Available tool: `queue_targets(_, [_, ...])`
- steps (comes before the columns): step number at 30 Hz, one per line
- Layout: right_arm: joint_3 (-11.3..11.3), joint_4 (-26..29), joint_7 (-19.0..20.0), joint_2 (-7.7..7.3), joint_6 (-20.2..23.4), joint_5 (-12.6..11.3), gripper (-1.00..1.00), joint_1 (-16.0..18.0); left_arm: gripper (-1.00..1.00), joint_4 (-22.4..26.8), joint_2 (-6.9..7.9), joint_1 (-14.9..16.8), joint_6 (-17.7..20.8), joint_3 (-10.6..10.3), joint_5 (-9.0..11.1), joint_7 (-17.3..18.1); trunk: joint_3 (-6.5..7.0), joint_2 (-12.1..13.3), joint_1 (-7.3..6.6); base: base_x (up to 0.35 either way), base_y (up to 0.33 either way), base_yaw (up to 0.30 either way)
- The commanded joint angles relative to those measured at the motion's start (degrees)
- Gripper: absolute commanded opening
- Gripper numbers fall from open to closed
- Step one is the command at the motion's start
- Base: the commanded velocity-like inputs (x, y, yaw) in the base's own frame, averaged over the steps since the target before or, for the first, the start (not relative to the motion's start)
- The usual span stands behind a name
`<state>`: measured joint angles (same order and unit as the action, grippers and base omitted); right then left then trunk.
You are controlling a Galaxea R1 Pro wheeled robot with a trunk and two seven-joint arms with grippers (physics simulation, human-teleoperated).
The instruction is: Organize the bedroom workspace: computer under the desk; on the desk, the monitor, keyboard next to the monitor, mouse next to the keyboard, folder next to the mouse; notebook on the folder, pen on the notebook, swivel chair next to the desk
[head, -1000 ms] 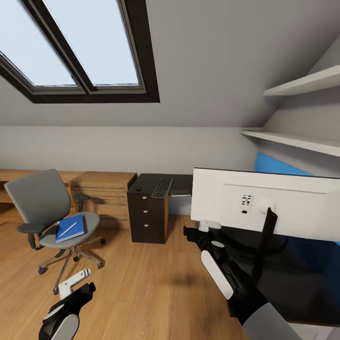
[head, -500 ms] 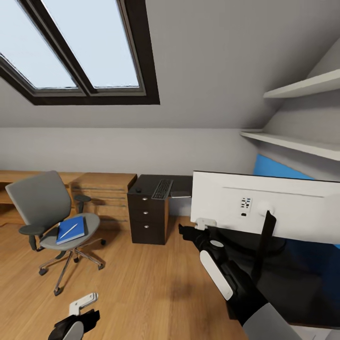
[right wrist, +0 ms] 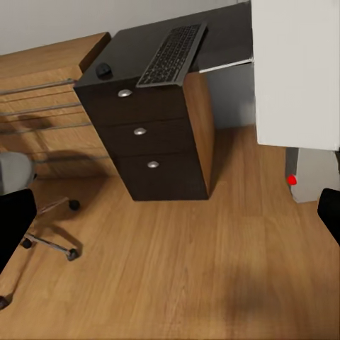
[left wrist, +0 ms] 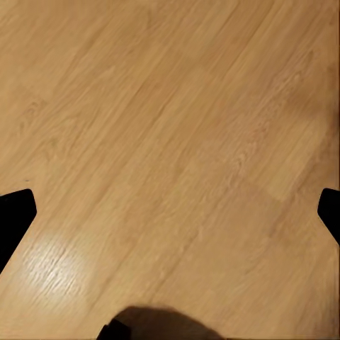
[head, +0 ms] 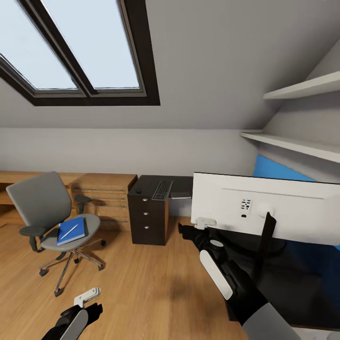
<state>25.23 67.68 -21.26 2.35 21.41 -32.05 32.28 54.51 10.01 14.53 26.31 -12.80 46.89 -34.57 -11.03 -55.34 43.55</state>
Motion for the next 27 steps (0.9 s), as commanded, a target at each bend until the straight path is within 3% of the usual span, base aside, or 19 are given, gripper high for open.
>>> queue_targets(1, [0.1, 0.3, -0.5, -0.01, 0.1, -0.5, 1.0, 0.1, 1.0, 0.2, 0.08, 0.1, 0.0, -0.2, 0.5, -0.5, -0.09, -0.1, 0.02, 0.121, 0.117, 0.0])
queue_targets(10, [0.1, 0.7, -0.5, -0.28, 0.1, -0.4, 1.0, 0.1, 1.0, 0.3, 0.03, 0.1, 0.0, -0.4, 0.5, -0.5, -0.09, -0.1, 0.02, 0.214, 0.191, 0.0])
queue_targets(14, [1.6, 0.9, -2.4, 0.52, 0.6, 0.0, 1.0, 0.1, 1.0, 0.3, 0.01, 0.1, -0.1, -0.5, 0.5, -0.5, -0.09, -0.1, 0.02, 0.144, 0.056, 0.0])
queue_targets(15, [1.7, 3.0, -7.8, 1.9, 3.6, 0.2, 1.0, 1.9, 1.0, 0.3, -0.03, 0.1, 0.0, -0.6, 0.5, -0.5, -0.09, -0.1, 0.02, 0.035, 0.007, 0.0])
queue_targets(17, [1.7, 3.8, -13.4, 3.13, 7.7, 0.1, 1.0, 6.5, 1.0, 0.3, -0.06, 0.1, 0.0, -0.6, 0.5, -0.5, -0.09, -0.1, 0.02, 0.019, 0.004, 0.0])
queue_targets(18, [1.7, 3.9, -17.0, 3.63, 10.5, 0.0, 1.0, 10.7, 1.0, 0.3, -0.1, 0.1, 0.0, -0.6, 0.5, -0.5, -0.09, -0.1, 0.02, 0.007, 0.002, 0.0])
queue_targets(19, [1.7, 3.8, -17.8, 3.73, 11.3, 0.0, 1.0, 12.1, 1.0, 0.3, -0.23, 0.1, -0.1, -0.7, 0.5, -0.5, -0.09, -0.1, 0.02, 0.006, 0.001, 0.0])
queue_targets(20, [1.6, 2.9, -19.6, 4.01, 13.0, -0.1, 1.0, 16.3, 1.0, 0.3, -0.61, 0.1, -0.1, -0.8, 0.5, -0.5, -0.09, -0.1, 0.02, 0.003, 0.001, 0.0])
queue_targets(22, [1.5, 1.8, -20.3, 4.17, 13.8, -0.1, 1.0, 19.4, 1.0, 0.3, -0.91, 0.1, -0.1, -1.1, 0.5, -0.5, -0.09, -0.1, 0.02, 0.002, 0.0, 0.0])
queue_targets(27, [1.5, -5.4, -21.3, 4.56, 16.6, -0.3, 1.0, 31.7, 1.0, 0.3, -1.48, 0.1, -0.1, -2.7, 0.4, -0.6, -0.09, -0.1, 0.02, 0.0, 0.0, 0.0])
